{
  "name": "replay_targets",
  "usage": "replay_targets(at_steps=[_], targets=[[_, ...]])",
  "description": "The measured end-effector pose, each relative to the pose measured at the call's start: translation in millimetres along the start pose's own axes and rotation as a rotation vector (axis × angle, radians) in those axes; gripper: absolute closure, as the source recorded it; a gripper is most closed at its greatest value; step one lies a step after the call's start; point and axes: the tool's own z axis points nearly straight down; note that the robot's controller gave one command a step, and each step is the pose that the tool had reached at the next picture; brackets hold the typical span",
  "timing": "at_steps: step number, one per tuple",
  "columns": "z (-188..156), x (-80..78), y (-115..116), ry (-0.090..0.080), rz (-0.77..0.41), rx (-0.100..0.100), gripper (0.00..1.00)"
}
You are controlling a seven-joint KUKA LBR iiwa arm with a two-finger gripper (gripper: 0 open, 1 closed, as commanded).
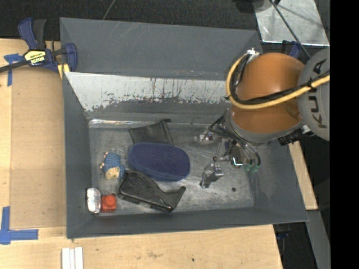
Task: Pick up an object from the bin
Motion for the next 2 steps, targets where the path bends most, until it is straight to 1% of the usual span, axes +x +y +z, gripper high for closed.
replay_targets(at_steps=[1, 2], targets=[[135.2, -51.4, 74.9, -0.021, 0.031, 0.003, 0.00], [106.9, -8.7, 117.6, -0.018, 0.195, 0.003, 0.00]])
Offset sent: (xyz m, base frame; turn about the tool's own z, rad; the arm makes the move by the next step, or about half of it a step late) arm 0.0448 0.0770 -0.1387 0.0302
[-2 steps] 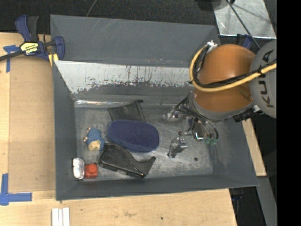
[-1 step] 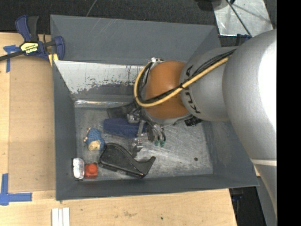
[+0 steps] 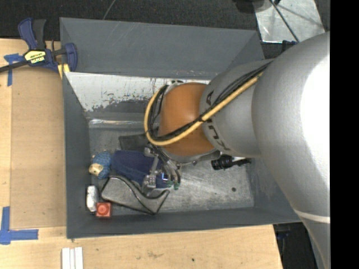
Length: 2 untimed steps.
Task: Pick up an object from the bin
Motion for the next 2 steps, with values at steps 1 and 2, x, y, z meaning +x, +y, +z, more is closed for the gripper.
replay_targets(at_steps=[1, 2], targets=[[-4.8, -33.6, -0.9, 0.004, -0.408, -0.005, 0.00], [28.6, -97.7, 29.1, 0.007, -1.017, -0.005, 0.00]])
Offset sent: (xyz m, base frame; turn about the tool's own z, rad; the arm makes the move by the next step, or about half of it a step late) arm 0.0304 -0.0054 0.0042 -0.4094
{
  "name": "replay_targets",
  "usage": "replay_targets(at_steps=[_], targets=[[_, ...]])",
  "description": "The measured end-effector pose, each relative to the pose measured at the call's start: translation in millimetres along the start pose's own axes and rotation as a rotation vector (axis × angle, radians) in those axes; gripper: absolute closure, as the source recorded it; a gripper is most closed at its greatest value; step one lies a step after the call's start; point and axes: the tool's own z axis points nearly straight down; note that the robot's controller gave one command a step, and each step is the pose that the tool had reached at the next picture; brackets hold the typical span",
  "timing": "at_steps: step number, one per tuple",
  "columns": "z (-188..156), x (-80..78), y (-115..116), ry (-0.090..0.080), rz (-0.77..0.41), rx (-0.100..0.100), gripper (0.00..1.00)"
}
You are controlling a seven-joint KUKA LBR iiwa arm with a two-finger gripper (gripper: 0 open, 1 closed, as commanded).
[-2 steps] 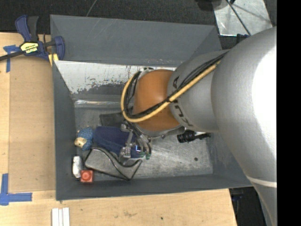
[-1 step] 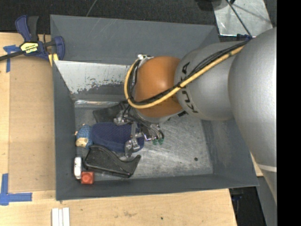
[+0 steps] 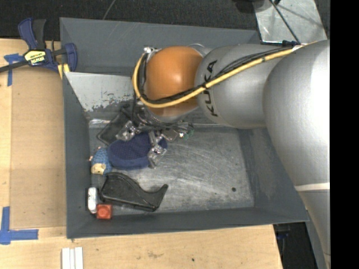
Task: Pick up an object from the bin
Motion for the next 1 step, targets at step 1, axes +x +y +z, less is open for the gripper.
replay_targets(at_steps=[1], targets=[[-2.7, -26.0, 28.9, -0.012, -0.404, 0.017, 0.00]])
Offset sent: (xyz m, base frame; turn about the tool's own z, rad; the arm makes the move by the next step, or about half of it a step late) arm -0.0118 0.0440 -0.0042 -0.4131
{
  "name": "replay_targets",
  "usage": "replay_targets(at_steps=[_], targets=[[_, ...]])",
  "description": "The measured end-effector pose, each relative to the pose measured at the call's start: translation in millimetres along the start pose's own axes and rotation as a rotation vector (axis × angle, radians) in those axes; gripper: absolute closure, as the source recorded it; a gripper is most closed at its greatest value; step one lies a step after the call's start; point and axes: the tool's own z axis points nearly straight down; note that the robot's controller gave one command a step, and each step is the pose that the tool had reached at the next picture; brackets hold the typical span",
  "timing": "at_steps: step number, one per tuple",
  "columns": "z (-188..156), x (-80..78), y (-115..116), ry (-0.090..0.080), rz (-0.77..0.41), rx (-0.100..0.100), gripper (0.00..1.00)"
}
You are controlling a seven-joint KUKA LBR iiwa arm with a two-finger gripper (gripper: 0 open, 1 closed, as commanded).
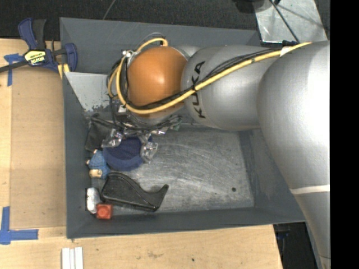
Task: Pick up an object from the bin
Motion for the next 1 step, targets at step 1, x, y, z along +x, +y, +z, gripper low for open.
replay_targets(at_steps=[1], targets=[[-0.4, -0.9, 0.4, -0.001, 0.001, -0.002, 1.00]])
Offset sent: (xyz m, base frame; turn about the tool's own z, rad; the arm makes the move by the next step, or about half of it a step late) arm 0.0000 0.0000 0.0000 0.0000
